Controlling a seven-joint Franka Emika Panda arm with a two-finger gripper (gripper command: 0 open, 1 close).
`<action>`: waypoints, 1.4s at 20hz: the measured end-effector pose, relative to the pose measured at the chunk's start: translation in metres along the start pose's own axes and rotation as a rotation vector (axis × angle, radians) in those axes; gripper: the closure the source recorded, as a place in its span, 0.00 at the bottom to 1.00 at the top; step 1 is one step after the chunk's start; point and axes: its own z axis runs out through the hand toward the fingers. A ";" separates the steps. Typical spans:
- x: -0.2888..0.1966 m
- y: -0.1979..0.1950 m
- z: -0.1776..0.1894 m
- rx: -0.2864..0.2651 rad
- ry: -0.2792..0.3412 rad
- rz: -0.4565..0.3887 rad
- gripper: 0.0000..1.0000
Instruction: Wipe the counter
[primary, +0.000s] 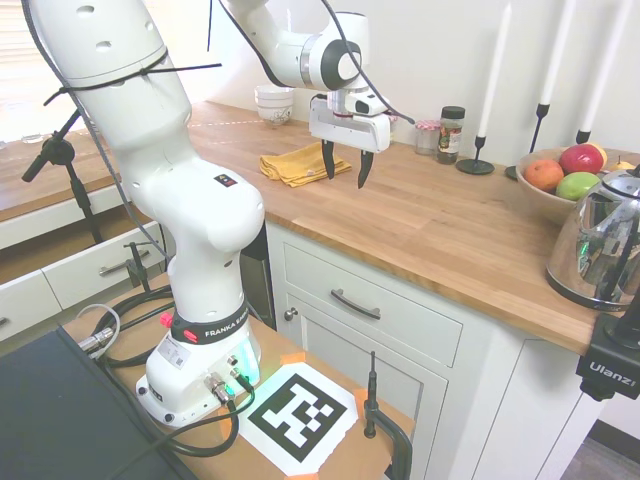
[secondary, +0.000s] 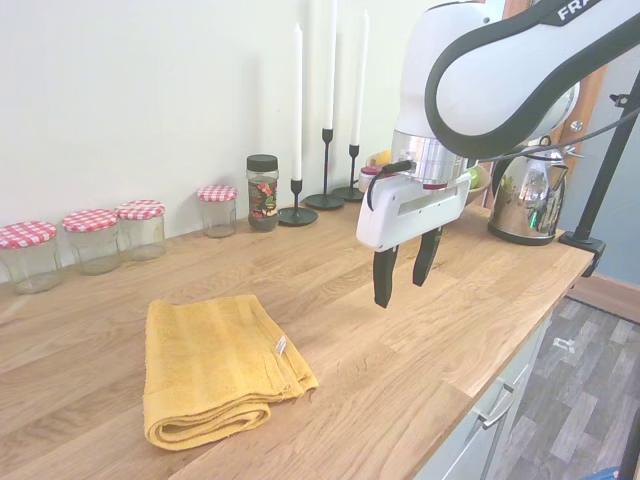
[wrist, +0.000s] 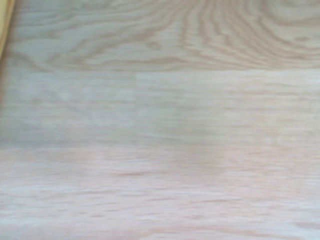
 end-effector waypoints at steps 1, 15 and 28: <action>-0.002 -0.004 -0.002 0.004 0.003 -0.008 0.00; -0.047 -0.104 -0.013 -0.016 0.039 -0.098 0.00; -0.112 -0.191 -0.018 -0.058 0.075 -0.179 0.00</action>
